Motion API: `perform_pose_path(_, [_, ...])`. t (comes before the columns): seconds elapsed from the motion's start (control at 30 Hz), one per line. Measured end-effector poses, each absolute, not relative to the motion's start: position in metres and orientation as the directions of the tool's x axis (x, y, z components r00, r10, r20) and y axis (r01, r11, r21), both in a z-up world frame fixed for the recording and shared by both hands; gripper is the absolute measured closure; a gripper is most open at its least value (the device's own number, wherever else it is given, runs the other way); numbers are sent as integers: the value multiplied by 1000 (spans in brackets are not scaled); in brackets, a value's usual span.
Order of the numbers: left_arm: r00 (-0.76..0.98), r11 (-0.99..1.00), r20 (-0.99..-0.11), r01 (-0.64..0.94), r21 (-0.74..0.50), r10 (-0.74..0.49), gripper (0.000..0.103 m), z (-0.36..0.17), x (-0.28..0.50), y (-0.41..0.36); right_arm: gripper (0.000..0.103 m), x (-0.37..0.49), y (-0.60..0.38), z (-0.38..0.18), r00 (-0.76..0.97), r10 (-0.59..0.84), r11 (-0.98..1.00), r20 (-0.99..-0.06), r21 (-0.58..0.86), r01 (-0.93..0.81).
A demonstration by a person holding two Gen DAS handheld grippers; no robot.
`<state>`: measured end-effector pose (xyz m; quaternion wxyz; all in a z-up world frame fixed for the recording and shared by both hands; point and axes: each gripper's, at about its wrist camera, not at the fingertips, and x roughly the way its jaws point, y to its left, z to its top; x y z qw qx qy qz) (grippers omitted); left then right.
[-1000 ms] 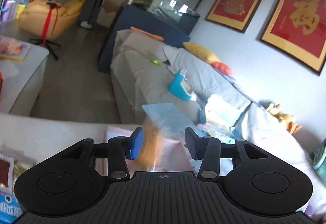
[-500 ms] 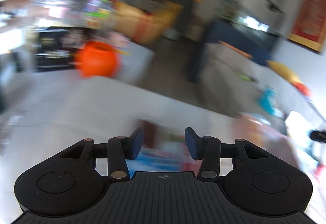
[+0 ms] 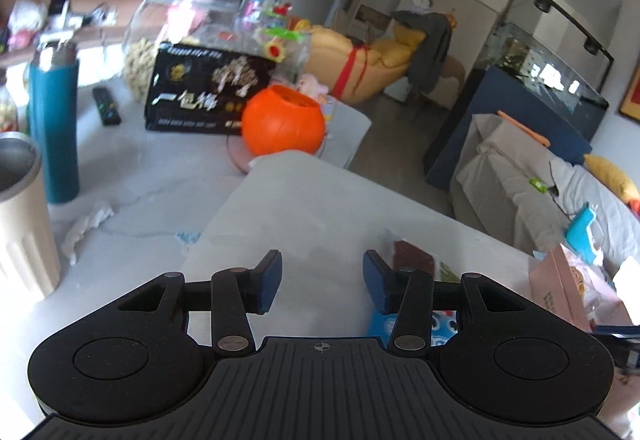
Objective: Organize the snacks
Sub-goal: 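Grasp the brown square snack with the right tool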
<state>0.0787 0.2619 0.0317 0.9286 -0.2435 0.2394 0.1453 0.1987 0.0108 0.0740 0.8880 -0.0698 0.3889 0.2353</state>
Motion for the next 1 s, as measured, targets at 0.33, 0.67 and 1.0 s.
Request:
perform_pose_path(0.33, [822,807,-535,-444,-390,194,53,32,68,274,33,224,84,77,652,371,872,-662,7,-489])
perform_pose_path(0.67, [792,851,-563,-447,-274,236,54,28,76,259,51,251,157,36,514,387,830,-766,47,-555])
perform_pose_path(1.0, [791,873,-565,-427,-235,235,54,28,78,251,77,210,106,56,469,409,773,-783,23,-634])
